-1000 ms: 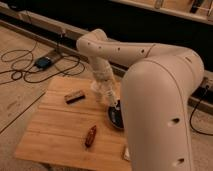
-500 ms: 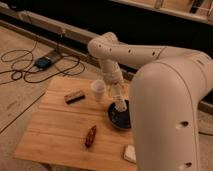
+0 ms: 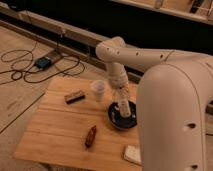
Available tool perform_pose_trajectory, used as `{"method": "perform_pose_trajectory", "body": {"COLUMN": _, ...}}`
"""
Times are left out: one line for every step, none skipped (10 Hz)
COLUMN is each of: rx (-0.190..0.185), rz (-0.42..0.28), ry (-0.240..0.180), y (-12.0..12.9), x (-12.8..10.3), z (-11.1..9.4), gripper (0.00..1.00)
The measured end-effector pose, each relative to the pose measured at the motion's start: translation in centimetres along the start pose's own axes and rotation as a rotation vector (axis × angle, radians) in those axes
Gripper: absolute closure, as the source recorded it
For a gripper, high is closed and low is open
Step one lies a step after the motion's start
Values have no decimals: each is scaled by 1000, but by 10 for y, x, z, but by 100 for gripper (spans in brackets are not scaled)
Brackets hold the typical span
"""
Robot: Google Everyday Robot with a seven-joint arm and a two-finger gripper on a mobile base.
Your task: Place the bottle in the ceramic bowl
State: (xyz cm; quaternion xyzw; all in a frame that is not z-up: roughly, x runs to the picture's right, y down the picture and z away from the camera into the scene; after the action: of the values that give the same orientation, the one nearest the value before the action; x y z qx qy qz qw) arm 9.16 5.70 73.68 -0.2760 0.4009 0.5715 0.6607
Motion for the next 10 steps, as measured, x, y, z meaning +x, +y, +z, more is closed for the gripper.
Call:
{"method": "perform_pose_trajectory", "body": {"rx": -15, "rz": 9, "ry": 9, "y": -1, "x": 1, "z": 5, "gripper": 57}}
{"method": "perform_pose_trajectory", "body": {"rx": -27, "rz": 15, "ry": 15, "y": -2, "x": 1, "z": 10, "gripper": 48}}
{"method": "perform_pose_trajectory", "body": {"rx": -38, "rz": 20, "ry": 23, "y": -3, "x": 2, "z": 14, "gripper": 37}}
{"method": "perform_pose_trajectory", "body": {"rx": -43, "rz": 24, "ry": 30, "y": -4, "x": 2, "z": 18, "gripper": 29}}
{"method": "perform_pose_trajectory", "body": {"rx": -46, "rz": 26, "ry": 42, "y": -6, "x": 2, "z": 23, "gripper": 21}}
{"method": "perform_pose_trajectory", "body": {"rx": -46, "rz": 24, "ry": 51, "y": -7, "x": 3, "z": 26, "gripper": 20}}
{"method": "perform_pose_trajectory", "body": {"rx": -44, "rz": 21, "ry": 63, "y": -9, "x": 3, "z": 30, "gripper": 20}}
{"method": "perform_pose_trajectory", "body": {"rx": -38, "rz": 18, "ry": 75, "y": -10, "x": 3, "z": 33, "gripper": 20}}
{"method": "perform_pose_trajectory", "body": {"rx": -32, "rz": 12, "ry": 87, "y": -11, "x": 2, "z": 37, "gripper": 20}}
{"method": "perform_pose_trajectory", "body": {"rx": -28, "rz": 8, "ry": 93, "y": -11, "x": 2, "z": 39, "gripper": 20}}
